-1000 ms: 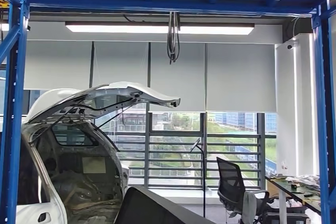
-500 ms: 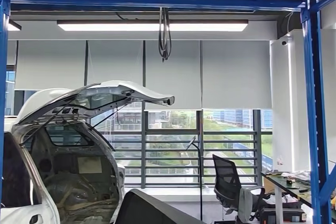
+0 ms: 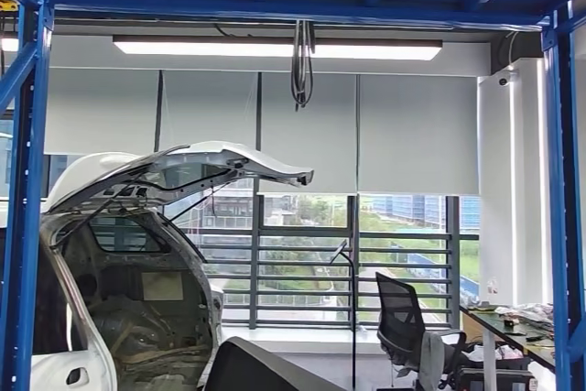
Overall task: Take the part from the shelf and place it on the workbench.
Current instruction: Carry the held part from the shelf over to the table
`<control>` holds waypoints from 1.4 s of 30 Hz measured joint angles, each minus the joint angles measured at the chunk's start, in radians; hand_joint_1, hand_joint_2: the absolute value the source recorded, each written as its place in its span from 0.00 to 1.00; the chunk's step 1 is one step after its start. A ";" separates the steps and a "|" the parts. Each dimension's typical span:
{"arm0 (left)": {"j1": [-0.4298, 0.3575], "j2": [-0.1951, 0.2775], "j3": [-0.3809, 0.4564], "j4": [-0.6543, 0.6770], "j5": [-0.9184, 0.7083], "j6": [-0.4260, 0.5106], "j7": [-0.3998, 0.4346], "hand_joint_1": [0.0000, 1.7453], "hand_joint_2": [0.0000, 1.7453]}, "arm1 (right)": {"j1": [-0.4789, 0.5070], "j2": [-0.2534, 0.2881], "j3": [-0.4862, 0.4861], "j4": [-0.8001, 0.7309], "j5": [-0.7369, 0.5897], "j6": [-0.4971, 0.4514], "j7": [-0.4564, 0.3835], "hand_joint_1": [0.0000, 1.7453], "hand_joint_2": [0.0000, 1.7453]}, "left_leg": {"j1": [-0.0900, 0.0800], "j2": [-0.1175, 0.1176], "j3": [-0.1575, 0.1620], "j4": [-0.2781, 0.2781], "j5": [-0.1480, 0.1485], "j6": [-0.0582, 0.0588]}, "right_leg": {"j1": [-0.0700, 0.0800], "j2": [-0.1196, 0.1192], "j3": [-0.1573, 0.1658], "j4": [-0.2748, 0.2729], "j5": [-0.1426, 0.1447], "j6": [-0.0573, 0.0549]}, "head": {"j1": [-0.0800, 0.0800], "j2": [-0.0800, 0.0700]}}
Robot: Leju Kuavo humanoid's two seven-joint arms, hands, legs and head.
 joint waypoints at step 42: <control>0.024 0.049 0.017 0.000 -0.034 0.012 0.015 0.00 1.00 | 0.003 0.010 -0.001 0.005 0.001 0.020 -0.023 1.00 1.00 | 0.005 0.004 -0.046 0.241 -0.166 -0.038 | 0.017 -0.019 -0.024 -0.107 0.102 -0.046 | 0.001 0.000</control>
